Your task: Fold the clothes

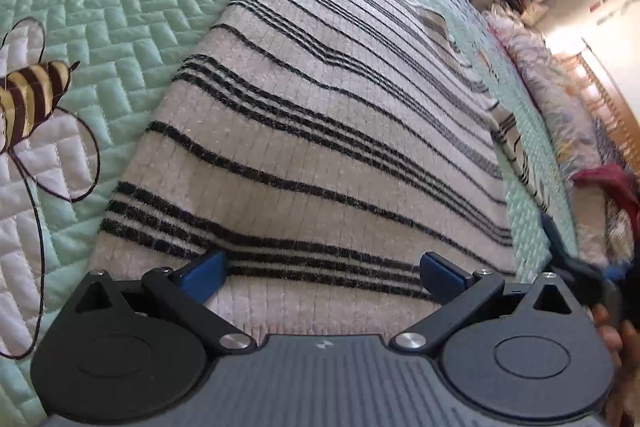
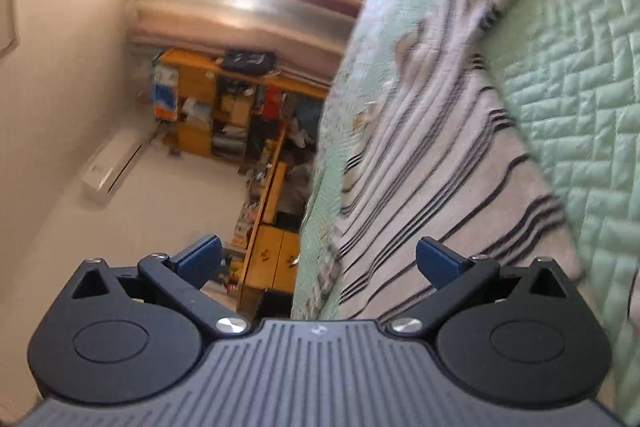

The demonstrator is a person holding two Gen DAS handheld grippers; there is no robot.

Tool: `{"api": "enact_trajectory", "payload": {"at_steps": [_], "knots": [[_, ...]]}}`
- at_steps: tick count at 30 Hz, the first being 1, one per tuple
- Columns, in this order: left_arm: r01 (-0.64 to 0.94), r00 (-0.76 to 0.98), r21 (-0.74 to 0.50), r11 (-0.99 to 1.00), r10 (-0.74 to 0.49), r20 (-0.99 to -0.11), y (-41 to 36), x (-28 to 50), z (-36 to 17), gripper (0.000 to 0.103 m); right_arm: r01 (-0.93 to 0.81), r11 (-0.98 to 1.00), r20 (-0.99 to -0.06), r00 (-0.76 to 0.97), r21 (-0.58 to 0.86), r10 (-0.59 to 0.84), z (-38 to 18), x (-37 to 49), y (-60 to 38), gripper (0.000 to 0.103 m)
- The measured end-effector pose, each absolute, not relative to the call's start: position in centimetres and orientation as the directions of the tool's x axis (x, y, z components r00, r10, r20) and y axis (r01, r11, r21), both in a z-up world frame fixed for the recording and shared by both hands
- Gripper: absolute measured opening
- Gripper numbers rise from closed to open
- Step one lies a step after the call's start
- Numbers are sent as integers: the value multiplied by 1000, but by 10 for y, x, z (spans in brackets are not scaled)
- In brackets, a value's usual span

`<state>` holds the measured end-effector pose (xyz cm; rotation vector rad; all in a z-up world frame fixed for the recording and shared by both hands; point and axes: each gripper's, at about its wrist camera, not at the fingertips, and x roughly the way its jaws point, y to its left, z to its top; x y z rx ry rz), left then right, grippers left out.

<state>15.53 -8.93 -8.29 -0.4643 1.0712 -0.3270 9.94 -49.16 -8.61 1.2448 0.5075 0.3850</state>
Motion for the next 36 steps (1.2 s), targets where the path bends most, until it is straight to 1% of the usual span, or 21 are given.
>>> {"api": "enact_trajectory", "payload": {"at_steps": [1,2,3,4,5,6,9,11,13,14,15,16,17,18,20,22,24,28,31,32,36], "knots": [[41,445,-507,861,-470,-762,-90,155,-82,102,65,334,-242,815,940,526,-103,111,-494,102],[47,444,-505,862,-471,-762,-91,154,-83,102,140,400,-343,797,906,497,-117,117,-497,79],[53,445,-506,861,-474,-760,-89,153,-83,102,163,439,-382,792,884,476,-124,118,-499,69],[58,447,-509,859,-478,-756,-88,153,-84,102,152,451,-379,798,880,470,-122,115,-501,71],[59,449,-513,856,-482,-753,-87,153,-84,102,141,434,-362,798,890,482,-118,114,-502,79],[56,451,-516,855,-483,-751,-86,153,-85,102,134,423,-348,804,896,482,-110,113,-503,83],[48,445,-499,865,-466,-765,-90,154,-84,102,48,414,-266,831,909,488,-80,115,-503,86],[51,439,-472,880,-444,-781,-96,155,-82,102,2,417,-225,844,909,486,-65,123,-503,93],[63,438,-450,891,-430,-789,-100,155,-82,102,0,425,-229,841,905,489,-70,138,-506,95],[69,438,-444,893,-427,-791,-100,154,-82,102,38,439,-272,832,898,484,-80,147,-508,96],[76,438,-441,895,-427,-791,-100,153,-82,102,118,471,-359,811,874,462,-97,157,-509,96],[78,437,-443,893,-430,-790,-100,153,-82,102,177,501,-425,792,847,439,-111,164,-510,75],[77,435,-448,891,-434,-788,-98,153,-82,102,166,521,-422,802,837,423,-116,160,-510,66],[72,434,-458,886,-441,-785,-97,153,-82,102,147,521,-400,816,841,417,-115,154,-510,68],[49,432,-487,872,-458,-777,-92,155,-81,102,93,446,-312,838,890,448,-113,139,-510,83],[12,427,-515,857,-470,-772,-88,159,-77,102,16,372,-203,858,928,471,-113,119,-513,87],[-1,451,-553,833,-494,-744,-86,164,-66,102,-22,340,-142,882,940,450,-118,99,-513,92],[73,568,-603,795,-530,-630,-86,185,-39,102,-166,411,-40,893,897,448,-136,77,-499,88],[-5,551,-544,839,-452,-702,-79,221,-60,102,-209,462,-22,895,862,445,-136,78,-499,89],[-50,544,-549,834,-438,-716,-72,228,-72,99,-210,456,-20,893,865,450,-137,79,-500,88],[-139,566,-613,778,-445,-694,-46,219,-83,98,-224,421,9,890,879,455,-145,75,-506,87]]}}
